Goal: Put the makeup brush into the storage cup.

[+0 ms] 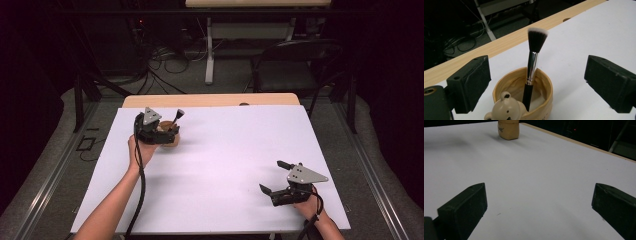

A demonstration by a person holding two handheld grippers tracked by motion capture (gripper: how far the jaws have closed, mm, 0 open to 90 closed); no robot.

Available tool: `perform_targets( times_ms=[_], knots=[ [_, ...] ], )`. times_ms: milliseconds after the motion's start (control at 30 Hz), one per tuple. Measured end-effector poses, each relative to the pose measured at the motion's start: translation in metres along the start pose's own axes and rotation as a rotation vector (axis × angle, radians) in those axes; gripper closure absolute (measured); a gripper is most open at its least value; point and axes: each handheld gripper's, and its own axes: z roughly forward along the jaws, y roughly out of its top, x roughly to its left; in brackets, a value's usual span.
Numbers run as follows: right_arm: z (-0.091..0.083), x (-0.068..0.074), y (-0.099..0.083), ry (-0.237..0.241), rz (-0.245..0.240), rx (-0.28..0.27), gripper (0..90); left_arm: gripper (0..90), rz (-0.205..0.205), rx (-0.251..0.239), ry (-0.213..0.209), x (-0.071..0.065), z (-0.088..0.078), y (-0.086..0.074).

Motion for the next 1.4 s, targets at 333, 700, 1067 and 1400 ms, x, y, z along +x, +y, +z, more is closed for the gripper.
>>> perform_targets(
  times_ms=[333, 700, 1067, 1400],
  knots=[
    [0.000, 0.000, 0.000, 0.003, 0.002, 0.002, 0.0, 3.8, 0.019, 0.011, -0.045, -0.004, -0.014, -0.001],
    [0.000, -0.001, 0.000, 0.004, 0.006, 0.004, 0.0, 2.1, 0.027, 0.022, -0.074, -0.009, -0.044, -0.017],
    [0.001, -0.001, 0.000, 0.001, 0.010, -0.002, 0.0, 1.6, 0.046, 0.007, -0.080, -0.020, -0.075, -0.034],
    [0.001, -0.001, 0.000, -0.001, 0.013, -0.005, 0.0, 0.2, 0.041, -0.007, -0.085, -0.032, -0.091, -0.050]
  ],
)
